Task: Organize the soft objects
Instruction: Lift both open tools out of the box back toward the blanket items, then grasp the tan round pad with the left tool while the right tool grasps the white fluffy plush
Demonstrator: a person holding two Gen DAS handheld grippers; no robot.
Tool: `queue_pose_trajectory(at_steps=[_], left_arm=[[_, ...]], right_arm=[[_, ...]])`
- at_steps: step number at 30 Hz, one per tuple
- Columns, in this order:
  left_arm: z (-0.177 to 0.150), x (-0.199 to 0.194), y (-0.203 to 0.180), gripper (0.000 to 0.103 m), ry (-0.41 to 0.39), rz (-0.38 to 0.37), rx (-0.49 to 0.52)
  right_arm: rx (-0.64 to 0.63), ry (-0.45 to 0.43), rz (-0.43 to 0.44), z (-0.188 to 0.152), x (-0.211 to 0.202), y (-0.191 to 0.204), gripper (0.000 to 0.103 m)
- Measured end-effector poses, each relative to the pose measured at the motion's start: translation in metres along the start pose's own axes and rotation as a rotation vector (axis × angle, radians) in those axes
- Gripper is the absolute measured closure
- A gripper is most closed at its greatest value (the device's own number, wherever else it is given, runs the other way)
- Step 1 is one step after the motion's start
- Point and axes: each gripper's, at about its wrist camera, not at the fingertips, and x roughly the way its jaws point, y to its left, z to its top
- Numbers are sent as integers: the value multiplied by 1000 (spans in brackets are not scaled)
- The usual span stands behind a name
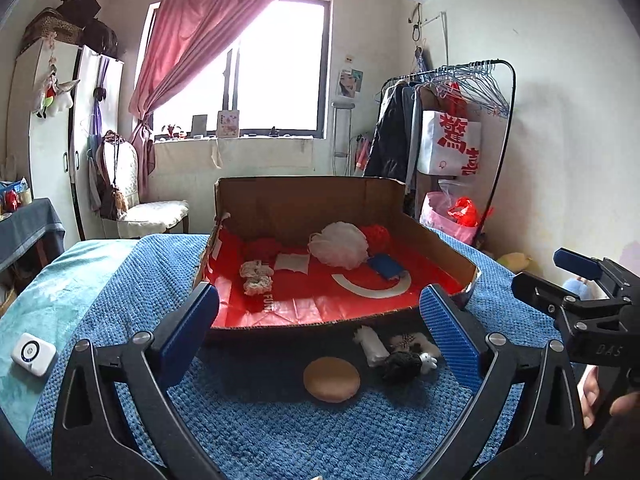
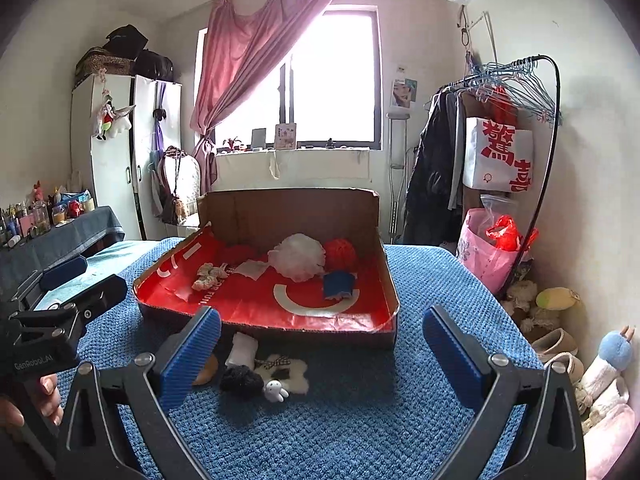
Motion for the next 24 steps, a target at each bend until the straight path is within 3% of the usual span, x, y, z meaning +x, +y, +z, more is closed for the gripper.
queue_pose_trajectory(at_steps=[9,24], left_arm=[[-39,-2,0,1,32,7,-33],[-72,16,-3,1,166,0,-25]], right_arm=[[1,-9,-61,-43,-6,2,0],[40,150,-31,-87,24,-2,0]])
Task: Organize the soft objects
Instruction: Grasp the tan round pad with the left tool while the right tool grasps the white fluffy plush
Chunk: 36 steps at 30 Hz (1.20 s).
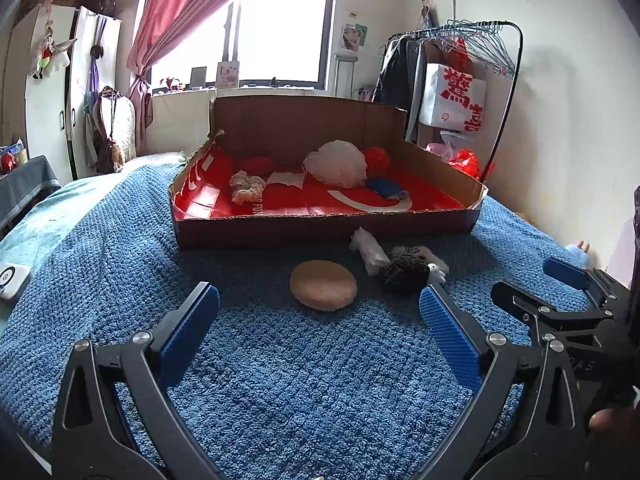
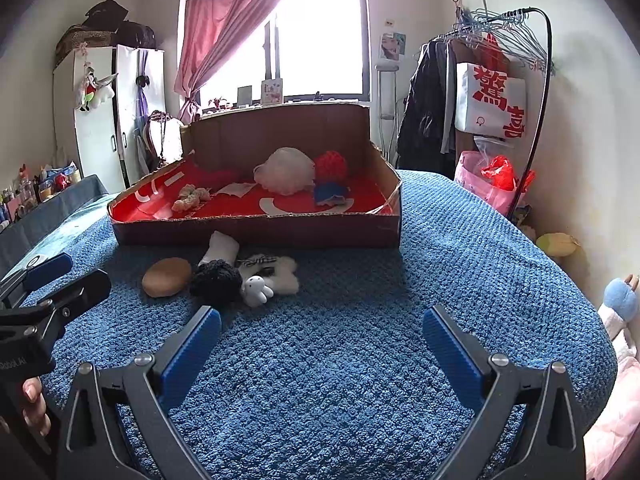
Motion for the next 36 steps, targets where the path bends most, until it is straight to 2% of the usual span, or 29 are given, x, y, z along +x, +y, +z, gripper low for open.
queue_pose_trajectory(at_steps=[4,7,11,15,20,23,28,31,33,36], left_arm=[[2,6,1,1,34,-2,3],[6,15,4,1,80,-19,3],[12,37,7,1,195,-60,43],[15,54,11,1,258,-63,78],[23,70,15,1,319,-96,81],[28,79,13,3,332,-101,127],[33,90,6,7,346,-125,206],[33,98,1,21,365,-150,232],[32,103,0,37,385,-178,232],[31,106,0,51,398,-220,219]], right_arm=[[-1,22,14,0,6,-1,0],[-1,72,64,5,16,-3,0],[-21,190,149,14,42,-7,0],[-45,302,224,24,67,-8,0],[-102,376,244,34,89,-2,1],[-147,395,238,38,98,3,10],[-188,421,245,44,111,8,13],[-209,423,256,48,115,11,20],[-223,421,264,50,118,14,25],[-243,412,282,51,120,20,43]])
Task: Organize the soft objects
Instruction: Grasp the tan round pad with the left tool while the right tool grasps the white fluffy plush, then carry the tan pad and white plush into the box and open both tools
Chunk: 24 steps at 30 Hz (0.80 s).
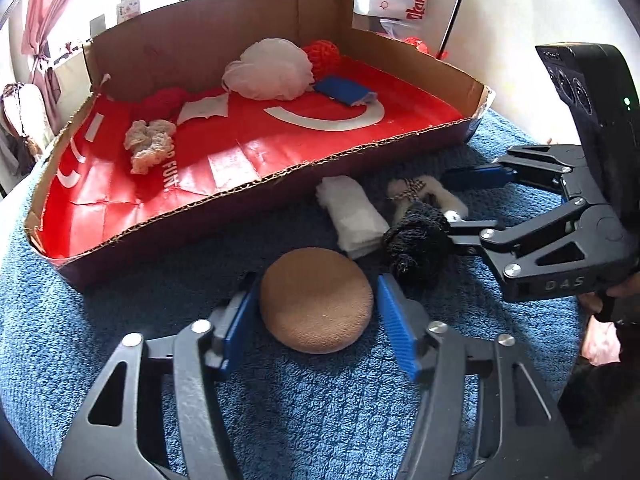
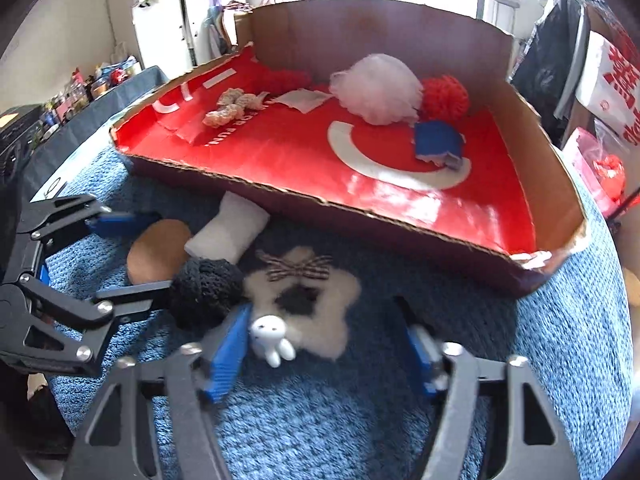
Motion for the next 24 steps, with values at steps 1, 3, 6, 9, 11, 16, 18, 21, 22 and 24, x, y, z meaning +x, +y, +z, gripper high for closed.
queue_pose_trajectory(at_steps=[1,3,6,9,11,16,18,21,22,24], left_arm=[[0,-1,1,51,-3,-7,-7],[0,-5,4,53,-18,-28,-25],[2,-16,6,53,-50,-31,-37],[5,-29,7,53,-82,-37,-48],[8,-35,6,53,-102,-35,-43],[11,-41,5,53,-115,-43,-38],[10,-42,5,53,-115,-43,-38],[10,-42,4,53,-114,-43,-39],[10,-42,4,53,-115,-42,-39],[10,-42,5,53,-115,-42,-41]], right_arm=[[-10,-7,6,0,0,2,54],[-20,-20,28,0,-1,6,57],[-3,-56,49,0,-9,7,59],[33,-102,59,0,-26,4,59],[46,-130,63,0,-36,3,59],[44,-147,41,1,-47,4,59],[51,-145,46,1,-48,3,59],[52,-145,45,1,-49,2,58],[52,-145,49,1,-49,1,58],[51,-143,55,0,-49,1,58]])
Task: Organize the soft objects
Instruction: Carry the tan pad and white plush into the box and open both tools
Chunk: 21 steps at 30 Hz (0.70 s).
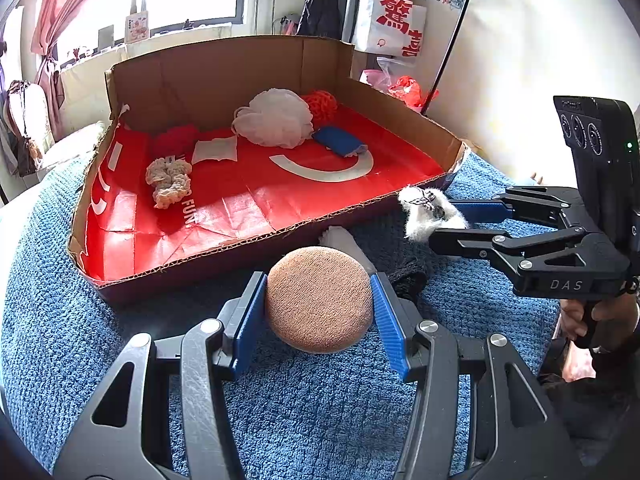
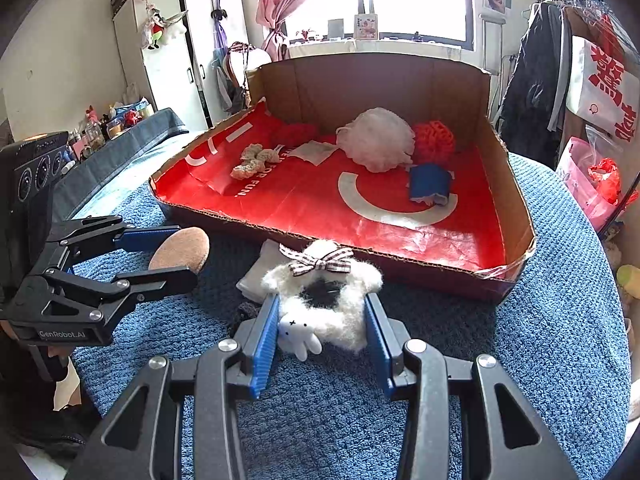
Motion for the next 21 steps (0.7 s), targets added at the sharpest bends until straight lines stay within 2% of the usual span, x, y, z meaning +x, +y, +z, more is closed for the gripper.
queue_pose_trajectory(at_steps=[11,17,21], left_arm=[[12,-7,7,53,-28,12,7],[43,5,21,53,-30,14,28],[68,27,34,53,5,30,55]], right_arm=[[-4,-22,-1,13,-5,-1,58],[-30,-31,-16,41,4,-6,58],[-38,15,-13,67,27,-15,58]])
